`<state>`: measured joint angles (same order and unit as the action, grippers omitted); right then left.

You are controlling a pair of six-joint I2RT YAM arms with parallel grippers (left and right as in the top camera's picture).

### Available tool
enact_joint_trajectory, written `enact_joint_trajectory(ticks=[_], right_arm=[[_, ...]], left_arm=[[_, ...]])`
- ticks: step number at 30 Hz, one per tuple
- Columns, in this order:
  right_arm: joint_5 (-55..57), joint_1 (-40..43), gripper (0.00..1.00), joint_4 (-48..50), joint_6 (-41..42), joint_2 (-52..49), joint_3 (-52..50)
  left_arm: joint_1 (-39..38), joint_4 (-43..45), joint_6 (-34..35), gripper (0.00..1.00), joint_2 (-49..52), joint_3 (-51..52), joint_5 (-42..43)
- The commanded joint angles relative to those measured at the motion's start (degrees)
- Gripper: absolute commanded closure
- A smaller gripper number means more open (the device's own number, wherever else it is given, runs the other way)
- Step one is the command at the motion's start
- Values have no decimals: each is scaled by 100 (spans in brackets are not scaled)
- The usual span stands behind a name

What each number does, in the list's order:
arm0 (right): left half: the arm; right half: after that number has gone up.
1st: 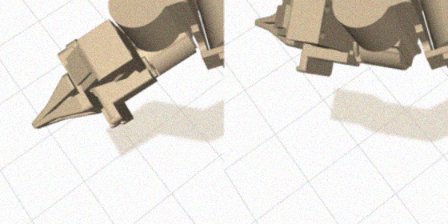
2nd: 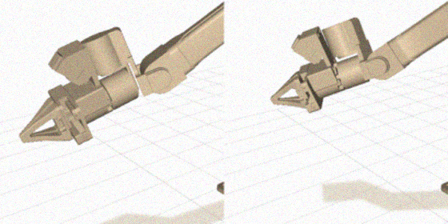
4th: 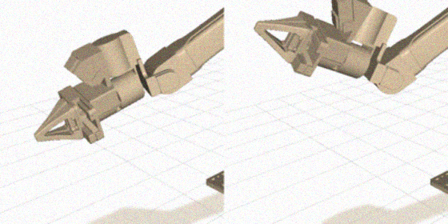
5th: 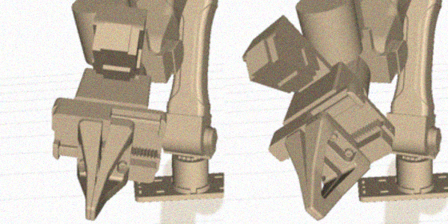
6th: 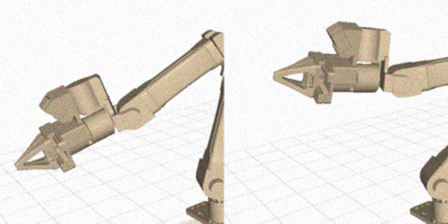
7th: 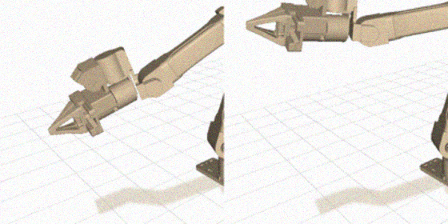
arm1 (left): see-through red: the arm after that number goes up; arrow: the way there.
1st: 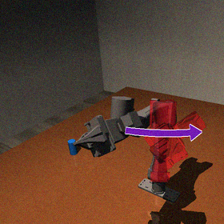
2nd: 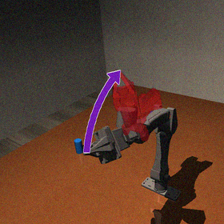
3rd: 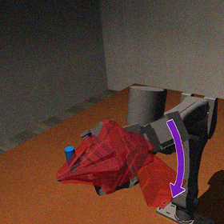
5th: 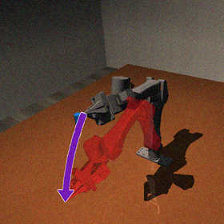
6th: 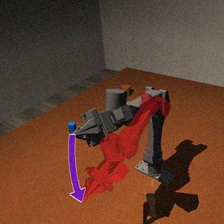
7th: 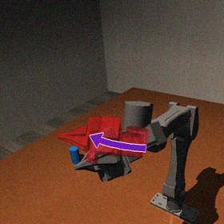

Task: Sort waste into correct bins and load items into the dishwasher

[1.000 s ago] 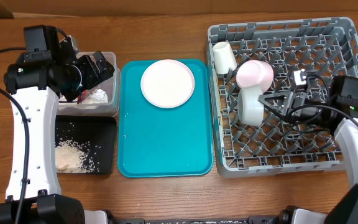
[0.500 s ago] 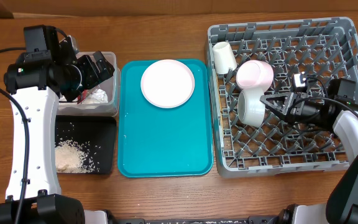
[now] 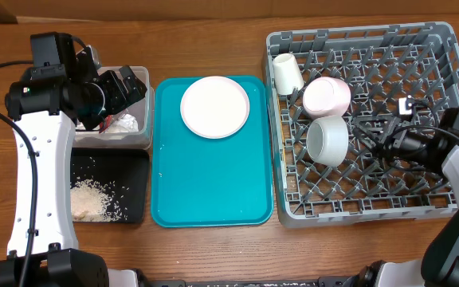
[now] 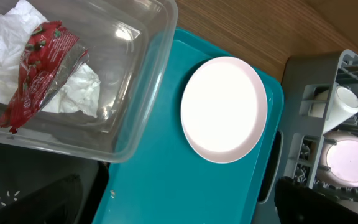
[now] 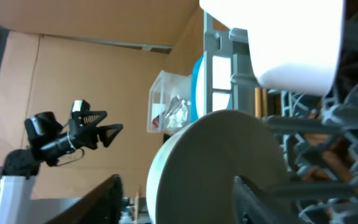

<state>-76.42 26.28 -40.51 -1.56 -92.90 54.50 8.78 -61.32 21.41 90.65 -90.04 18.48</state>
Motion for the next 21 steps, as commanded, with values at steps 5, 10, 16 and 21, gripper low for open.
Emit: enact_joint_trajectory(ticks=[5,10,16,21], right_arm=[[-133,372,41,485,632,-35,0],[-267,365,58,745,1532,7,424],[1174,-356,70,39,1506,435,1408],[3038,-1517,80,-772,1064,848,2197]], left_arm=[[20,7,-66,0,11,-59,42],[20,7,-66,0,11,-59,42],[20,7,-66,0,9,-59,42],[20,7,-66,0,9,-59,42]])
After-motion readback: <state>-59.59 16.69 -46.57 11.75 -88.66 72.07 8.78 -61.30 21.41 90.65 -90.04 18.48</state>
